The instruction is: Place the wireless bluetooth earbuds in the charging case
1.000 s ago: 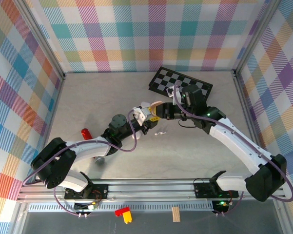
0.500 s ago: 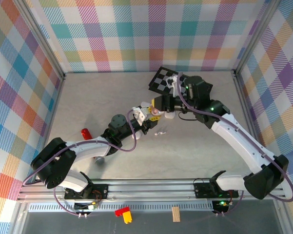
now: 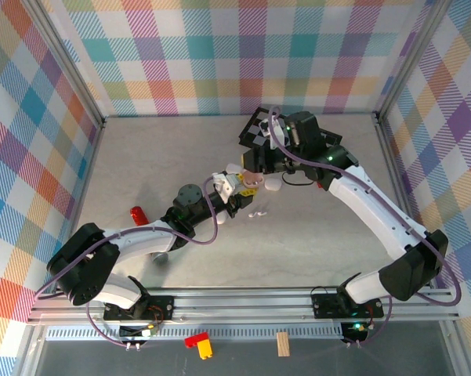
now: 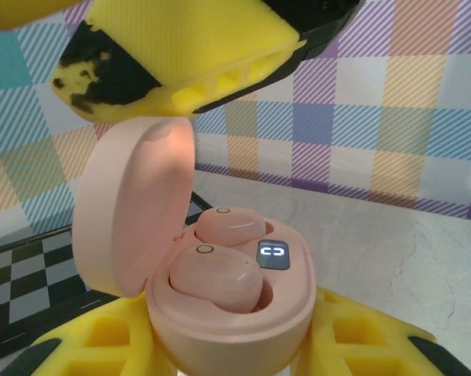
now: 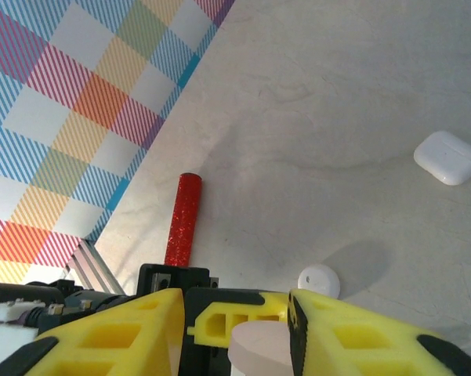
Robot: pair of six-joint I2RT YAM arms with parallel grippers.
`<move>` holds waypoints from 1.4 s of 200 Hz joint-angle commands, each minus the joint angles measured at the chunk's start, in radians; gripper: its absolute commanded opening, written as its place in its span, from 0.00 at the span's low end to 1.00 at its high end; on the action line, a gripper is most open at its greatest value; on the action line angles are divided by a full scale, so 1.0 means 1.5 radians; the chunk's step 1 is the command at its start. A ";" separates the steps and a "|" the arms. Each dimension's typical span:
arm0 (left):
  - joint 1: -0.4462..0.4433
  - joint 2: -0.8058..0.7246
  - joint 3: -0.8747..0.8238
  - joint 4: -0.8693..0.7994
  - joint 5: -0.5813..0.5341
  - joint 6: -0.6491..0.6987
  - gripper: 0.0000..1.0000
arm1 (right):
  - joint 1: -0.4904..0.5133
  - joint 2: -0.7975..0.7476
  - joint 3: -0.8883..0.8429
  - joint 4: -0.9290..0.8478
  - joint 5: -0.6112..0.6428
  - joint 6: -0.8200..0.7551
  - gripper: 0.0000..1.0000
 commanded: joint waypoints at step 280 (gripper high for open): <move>0.000 -0.010 0.024 0.090 0.017 -0.099 0.32 | -0.135 -0.082 -0.364 0.535 -0.334 0.475 0.34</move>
